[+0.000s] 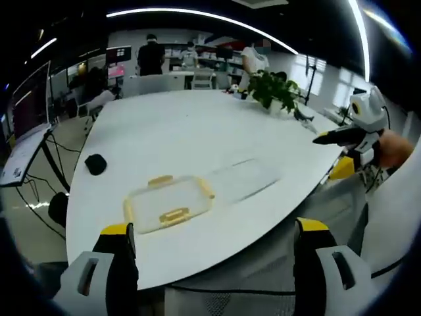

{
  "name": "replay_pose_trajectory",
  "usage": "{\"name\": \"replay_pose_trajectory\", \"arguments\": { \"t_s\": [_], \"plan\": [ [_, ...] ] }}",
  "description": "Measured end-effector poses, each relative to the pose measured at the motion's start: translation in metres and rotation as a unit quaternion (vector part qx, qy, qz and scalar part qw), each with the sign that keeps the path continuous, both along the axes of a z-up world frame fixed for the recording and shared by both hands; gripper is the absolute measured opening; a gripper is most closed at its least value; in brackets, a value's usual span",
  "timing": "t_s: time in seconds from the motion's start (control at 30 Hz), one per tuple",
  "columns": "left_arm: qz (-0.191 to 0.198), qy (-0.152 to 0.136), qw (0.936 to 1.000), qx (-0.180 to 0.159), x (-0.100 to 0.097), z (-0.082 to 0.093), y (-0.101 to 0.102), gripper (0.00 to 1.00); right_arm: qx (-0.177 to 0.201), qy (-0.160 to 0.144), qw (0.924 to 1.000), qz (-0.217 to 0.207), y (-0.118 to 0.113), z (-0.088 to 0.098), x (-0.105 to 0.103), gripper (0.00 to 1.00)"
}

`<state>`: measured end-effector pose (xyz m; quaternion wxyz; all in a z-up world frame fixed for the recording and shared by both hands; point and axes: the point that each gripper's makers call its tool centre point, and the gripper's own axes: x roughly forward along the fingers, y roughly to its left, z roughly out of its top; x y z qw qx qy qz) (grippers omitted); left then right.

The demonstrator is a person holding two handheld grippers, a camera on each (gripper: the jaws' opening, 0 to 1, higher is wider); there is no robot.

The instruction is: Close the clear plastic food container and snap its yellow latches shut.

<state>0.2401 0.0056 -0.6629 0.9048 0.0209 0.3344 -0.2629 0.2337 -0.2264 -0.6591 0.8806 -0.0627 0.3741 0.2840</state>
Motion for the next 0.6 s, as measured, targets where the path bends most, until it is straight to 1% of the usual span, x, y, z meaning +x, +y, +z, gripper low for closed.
{"name": "replay_pose_trajectory", "arguments": {
  "t_s": [0.3, 0.6],
  "plan": [
    [0.005, 0.002, 1.0000, 0.002, 0.0013, -0.0009, 0.0009, 0.99, 0.002, 0.008, 1.0000, 0.003, 0.0010, -0.0039, -0.0029, 0.99],
    [0.010, 0.002, 0.9999, 0.004, 0.0025, 0.0001, 0.0033, 0.99, 0.001, 0.006, 1.0000, 0.004, 0.0010, -0.0034, -0.0025, 0.99]
  ]
}}
